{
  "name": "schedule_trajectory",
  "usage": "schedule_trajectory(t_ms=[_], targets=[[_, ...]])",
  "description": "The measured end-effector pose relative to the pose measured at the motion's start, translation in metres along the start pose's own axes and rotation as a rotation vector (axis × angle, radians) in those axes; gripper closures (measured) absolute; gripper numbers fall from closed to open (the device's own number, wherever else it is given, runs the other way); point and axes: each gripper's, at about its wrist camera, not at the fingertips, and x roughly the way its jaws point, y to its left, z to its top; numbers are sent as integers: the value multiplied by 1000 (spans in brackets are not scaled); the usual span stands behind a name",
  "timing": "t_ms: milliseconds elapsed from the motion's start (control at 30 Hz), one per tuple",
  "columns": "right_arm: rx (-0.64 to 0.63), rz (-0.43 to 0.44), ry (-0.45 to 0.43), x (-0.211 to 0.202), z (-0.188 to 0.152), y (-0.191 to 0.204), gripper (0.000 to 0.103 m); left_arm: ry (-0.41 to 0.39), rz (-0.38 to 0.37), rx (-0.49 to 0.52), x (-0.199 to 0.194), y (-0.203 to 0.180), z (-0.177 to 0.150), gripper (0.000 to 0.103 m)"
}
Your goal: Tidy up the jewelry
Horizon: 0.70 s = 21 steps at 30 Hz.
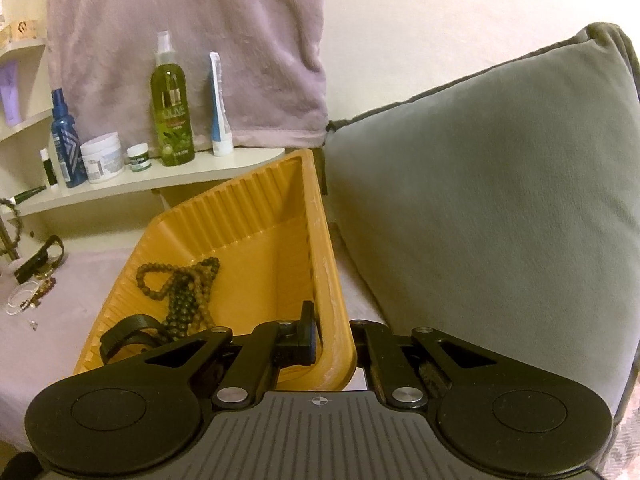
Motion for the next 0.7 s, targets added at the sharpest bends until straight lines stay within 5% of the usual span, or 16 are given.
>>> schedule_trajectory(t_ms=[333,533,700], targets=[[-7,4,-13,-2,2,4,98,-40,-114,63,11,-73,25,103],[2,2,-9,-2,1,3,98,17,-73,49,37,-69,-1,103],[10,1,-3,0,-1,0,98,73,-21,34,57,-54,-39,90]])
